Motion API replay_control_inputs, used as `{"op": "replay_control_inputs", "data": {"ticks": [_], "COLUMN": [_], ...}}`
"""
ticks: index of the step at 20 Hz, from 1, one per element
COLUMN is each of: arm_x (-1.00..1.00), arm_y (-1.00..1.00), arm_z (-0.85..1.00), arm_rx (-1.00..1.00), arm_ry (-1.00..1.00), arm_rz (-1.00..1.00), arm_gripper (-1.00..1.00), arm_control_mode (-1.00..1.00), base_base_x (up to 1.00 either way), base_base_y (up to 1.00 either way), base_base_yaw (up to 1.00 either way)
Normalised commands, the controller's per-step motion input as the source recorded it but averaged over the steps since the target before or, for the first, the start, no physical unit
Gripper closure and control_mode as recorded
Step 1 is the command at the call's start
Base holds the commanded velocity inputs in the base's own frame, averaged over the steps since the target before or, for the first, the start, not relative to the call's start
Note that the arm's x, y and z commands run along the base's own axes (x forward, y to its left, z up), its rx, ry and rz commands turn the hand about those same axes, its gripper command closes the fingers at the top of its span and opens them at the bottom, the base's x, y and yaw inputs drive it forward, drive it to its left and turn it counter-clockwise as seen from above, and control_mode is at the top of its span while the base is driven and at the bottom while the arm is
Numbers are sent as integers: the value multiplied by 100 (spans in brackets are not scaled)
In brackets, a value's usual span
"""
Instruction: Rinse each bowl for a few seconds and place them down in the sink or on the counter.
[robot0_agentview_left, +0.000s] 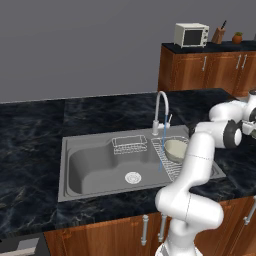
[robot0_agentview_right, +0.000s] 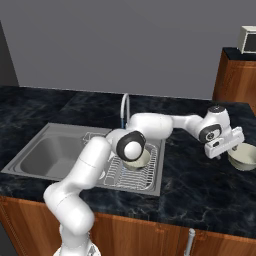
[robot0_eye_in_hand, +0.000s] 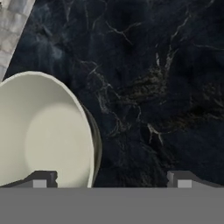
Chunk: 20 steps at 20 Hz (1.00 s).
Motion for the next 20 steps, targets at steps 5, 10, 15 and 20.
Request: {"op": "replay_control_inputs", "data": {"ticks": [5, 10, 15, 20], "arm_x": [13, 10, 8, 15], "arm_y": [-5, 0, -16, -30], "arm_z": [-12, -24, -17, -1], "arm_rx": [0, 0, 0, -1], "arm_ry": [0, 0, 0, 0], "arm_rz": [0, 0, 0, 0], "arm_gripper": [-100, -100, -100, -100], "arm_control_mode": [-100, -100, -100, -100], "base_base_x": [0, 0, 0, 0], "base_base_y": [0, 0, 0, 0], "base_base_yaw": [0, 0, 0, 0]}}
